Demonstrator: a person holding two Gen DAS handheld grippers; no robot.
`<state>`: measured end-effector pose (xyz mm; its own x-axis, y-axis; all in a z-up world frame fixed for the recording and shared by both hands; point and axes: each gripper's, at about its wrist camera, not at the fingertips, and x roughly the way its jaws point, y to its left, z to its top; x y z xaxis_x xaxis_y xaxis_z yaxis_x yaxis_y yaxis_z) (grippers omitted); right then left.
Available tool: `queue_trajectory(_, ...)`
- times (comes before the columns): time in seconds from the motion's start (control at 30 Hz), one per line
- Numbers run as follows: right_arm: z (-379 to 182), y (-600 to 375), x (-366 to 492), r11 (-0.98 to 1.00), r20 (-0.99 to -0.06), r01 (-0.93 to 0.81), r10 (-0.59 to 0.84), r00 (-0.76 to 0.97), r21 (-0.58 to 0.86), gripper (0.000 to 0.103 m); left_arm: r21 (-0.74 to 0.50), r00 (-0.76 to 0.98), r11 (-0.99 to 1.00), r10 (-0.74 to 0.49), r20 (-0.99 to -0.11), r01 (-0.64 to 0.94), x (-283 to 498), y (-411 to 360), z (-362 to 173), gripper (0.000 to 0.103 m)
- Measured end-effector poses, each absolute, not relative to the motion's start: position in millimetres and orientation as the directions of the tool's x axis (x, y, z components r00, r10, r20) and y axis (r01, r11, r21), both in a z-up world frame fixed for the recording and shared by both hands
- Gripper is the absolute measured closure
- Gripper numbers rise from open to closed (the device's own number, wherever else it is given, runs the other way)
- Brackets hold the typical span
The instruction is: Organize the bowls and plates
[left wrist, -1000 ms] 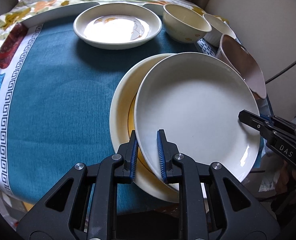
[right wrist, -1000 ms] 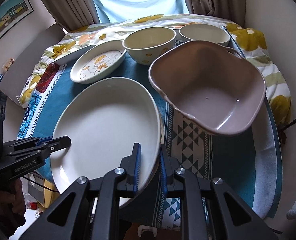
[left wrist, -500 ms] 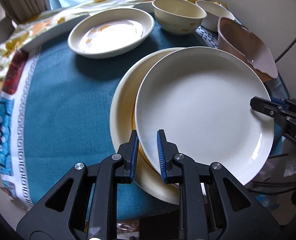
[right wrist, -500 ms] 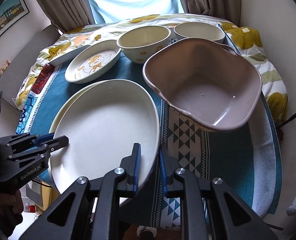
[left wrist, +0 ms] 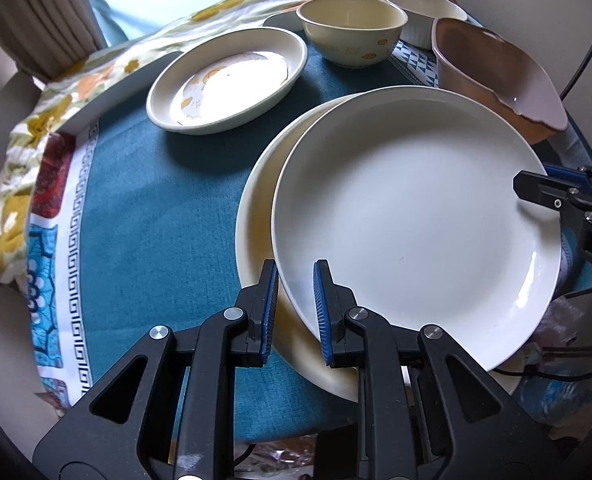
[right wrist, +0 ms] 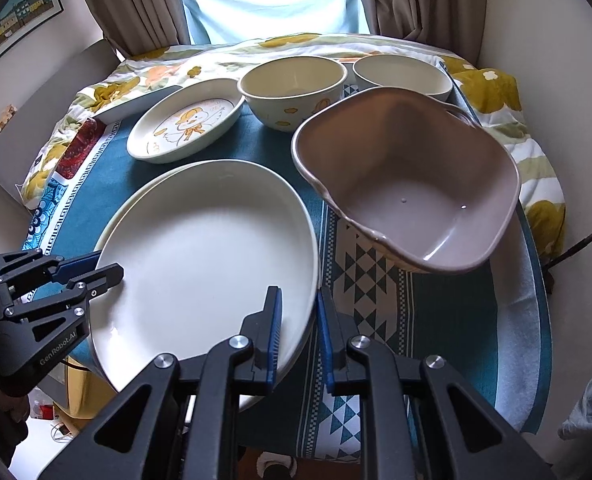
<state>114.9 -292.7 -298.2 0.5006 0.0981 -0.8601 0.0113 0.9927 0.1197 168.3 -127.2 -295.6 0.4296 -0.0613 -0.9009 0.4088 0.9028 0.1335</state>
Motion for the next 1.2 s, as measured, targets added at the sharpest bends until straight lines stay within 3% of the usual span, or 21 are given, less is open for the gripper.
queue_trajectory(0.17, -297.6, -289.0, 113.3, 0.994, -0.861, 0.007, 0.092, 0.5, 0.111, 0.087, 0.233, 0.481, 0.876, 0.002, -0.877, 0.421, 161.7, -133.5, -293.1, 0.087)
queue_trajectory(0.6, -297.0, -286.0, 111.0, 0.994, -0.861, 0.005, 0.094, 0.5, 0.111, 0.087, 0.227, 0.486, 0.889, 0.006, -0.874, 0.398, 162.0, -129.6, -290.1, 0.087)
queue_trajectory(0.87, -293.4, -287.9, 108.6, 0.992, -0.861, 0.011, 0.101, 0.498, 0.123, 0.087, 0.177, 0.465, 0.906, -0.025, -0.885, 0.385, 161.5, -125.4, -285.9, 0.087)
queue_trajectory(1.1, -246.9, -293.6, 107.0, 0.979, -0.807, -0.029, 0.182, 0.562, 0.2, 0.087, 0.088, 0.501, 0.945, -0.088, -0.861, 0.316, 156.3, -105.8, -231.7, 0.087)
queue_trajectory(1.17, -222.8, -291.9, 115.1, 0.957, -0.771, -0.075, 0.27, 0.577, 0.279, 0.087, 0.052, 0.533, 0.956, -0.115, -0.838, 0.289, 155.6, -94.8, -205.7, 0.072)
queue_trajectory(1.2, -222.8, -291.9, 115.1, 0.957, -0.771, -0.075, 0.27, 0.577, 0.279, 0.084, 0.04, 0.545, 0.959, -0.125, -0.829, 0.28, 156.2, -90.2, -196.4, 0.037)
